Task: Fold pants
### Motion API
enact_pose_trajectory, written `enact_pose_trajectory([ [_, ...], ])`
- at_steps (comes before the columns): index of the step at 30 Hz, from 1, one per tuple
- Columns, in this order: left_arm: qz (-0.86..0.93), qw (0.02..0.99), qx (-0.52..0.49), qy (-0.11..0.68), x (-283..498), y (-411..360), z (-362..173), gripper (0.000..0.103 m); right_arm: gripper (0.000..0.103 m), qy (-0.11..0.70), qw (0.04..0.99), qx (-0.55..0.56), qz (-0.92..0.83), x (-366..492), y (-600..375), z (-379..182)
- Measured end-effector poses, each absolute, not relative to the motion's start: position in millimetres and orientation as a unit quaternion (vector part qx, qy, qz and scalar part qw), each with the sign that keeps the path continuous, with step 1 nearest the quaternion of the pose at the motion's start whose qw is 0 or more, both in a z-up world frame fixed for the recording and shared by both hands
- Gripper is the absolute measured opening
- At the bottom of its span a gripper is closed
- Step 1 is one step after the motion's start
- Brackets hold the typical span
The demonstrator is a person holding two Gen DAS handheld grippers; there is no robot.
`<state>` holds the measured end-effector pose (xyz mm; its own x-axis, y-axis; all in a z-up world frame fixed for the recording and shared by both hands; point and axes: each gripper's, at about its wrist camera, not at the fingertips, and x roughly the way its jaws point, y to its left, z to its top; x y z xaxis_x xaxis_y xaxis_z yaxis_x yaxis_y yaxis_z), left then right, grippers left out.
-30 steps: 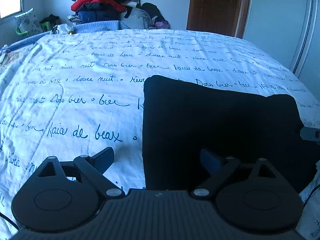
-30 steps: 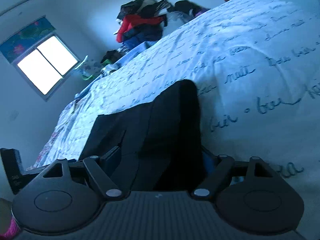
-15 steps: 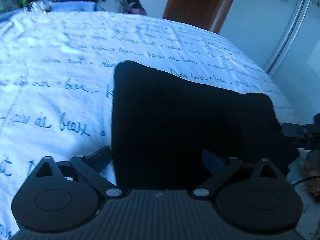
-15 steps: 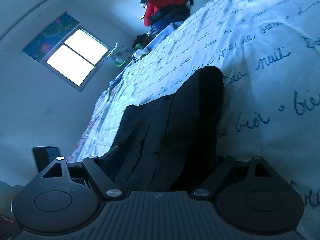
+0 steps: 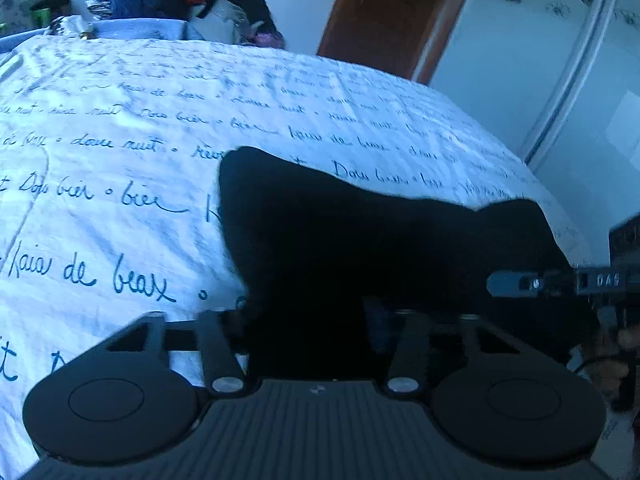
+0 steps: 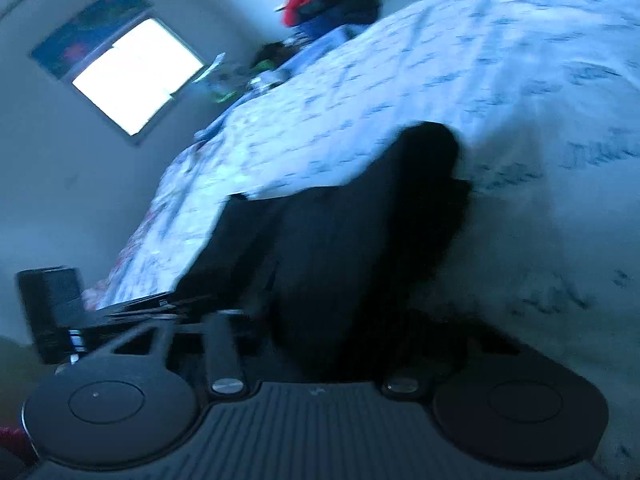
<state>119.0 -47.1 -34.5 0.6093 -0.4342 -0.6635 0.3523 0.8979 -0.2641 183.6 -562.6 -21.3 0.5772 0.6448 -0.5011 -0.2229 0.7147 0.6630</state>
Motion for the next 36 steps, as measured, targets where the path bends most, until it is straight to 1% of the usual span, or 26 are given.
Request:
enact_pose_trajectory([
  [1,-0.217,0.897,-0.052,0.381,118,-46,-33,0.039,0.035,0.375,0.844,0.289,0.252,180,-566,-24],
  [3,-0.211,0.904,-0.040,0.370,116,-49,-30,0.026,0.034,0.368,0.851,0.288,0.241,173,-563,-23],
  [6,-0.209,0.915,-0.019,0.345,104,-48,-22,0.021,0.032,0.357,0.869,0.261,0.224,162,-554,-13],
  [13,-0.199,0.936,0.013,0.289,86,-51,1,0.021,0.031,0.314,0.899,0.202,0.227,148,-532,24],
  [19,-0.170,0.953,0.041,0.248,98,-41,22,0.021,0.030,0.292,0.910,0.165,0.245,165,-495,48],
  [27,-0.125,0.962,0.074,0.231,149,-23,36,0.021,0.030,0.273,0.915,0.149,0.256,221,-463,56],
  [36,-0.093,0.957,0.086,0.261,202,-14,19,0.022,0.030,0.301,0.912,0.143,0.240,288,-445,40],
])
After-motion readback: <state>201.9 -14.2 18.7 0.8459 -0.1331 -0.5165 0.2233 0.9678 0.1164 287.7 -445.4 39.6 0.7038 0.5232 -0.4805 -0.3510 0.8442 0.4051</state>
